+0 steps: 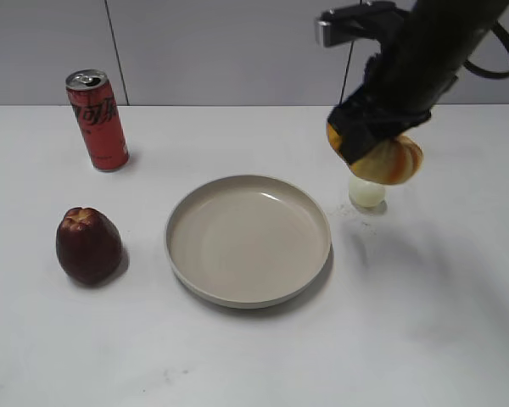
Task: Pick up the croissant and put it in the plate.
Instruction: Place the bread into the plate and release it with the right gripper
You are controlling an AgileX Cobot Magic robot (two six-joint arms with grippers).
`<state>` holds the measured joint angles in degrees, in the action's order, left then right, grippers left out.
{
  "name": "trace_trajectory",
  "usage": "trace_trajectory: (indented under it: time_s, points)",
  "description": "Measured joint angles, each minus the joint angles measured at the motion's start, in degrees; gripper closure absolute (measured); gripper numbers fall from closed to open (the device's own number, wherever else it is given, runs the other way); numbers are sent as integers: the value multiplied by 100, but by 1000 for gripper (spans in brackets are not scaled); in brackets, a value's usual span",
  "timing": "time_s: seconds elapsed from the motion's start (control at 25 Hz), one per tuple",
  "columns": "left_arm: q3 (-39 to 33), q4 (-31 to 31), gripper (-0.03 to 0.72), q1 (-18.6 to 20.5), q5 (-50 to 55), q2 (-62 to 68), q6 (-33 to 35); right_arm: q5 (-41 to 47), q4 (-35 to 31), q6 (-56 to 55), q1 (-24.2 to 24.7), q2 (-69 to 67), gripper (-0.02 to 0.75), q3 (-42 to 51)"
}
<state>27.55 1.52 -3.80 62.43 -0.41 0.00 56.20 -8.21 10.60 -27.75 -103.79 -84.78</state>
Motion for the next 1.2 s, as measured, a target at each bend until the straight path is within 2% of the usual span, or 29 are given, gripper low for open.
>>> trace_trajectory:
  time_s: [0.44,0.6,0.8,0.84,0.88,1.0,1.04,1.2]
  points:
    - [0,0,455,0,0,0,0,66,68,59,-1412,-1623,492,-1539]
    - [0,0,455,0,0,0,0,79,140,59,-1552,-2230,494,-1813]
    - [0,0,455,0,0,0,0,681,487,59,-1553,-2761,494,-1839]
    - [0,0,455,0,0,0,0,780,520,59,-1553,-2809,472,-1841]
    - [0,0,455,0,0,0,0,816,520,59,-1553,-2827,414,-1841]
    - [0,0,455,0,0,0,0,838,520,59,-1553,-2832,170,-1905]
    - [0,0,455,0,0,0,0,853,520,64,-1553,-2832,135,-1942]
    - [0,0,455,0,0,0,0,1058,458,64,-1553,-2792,115,-2196]
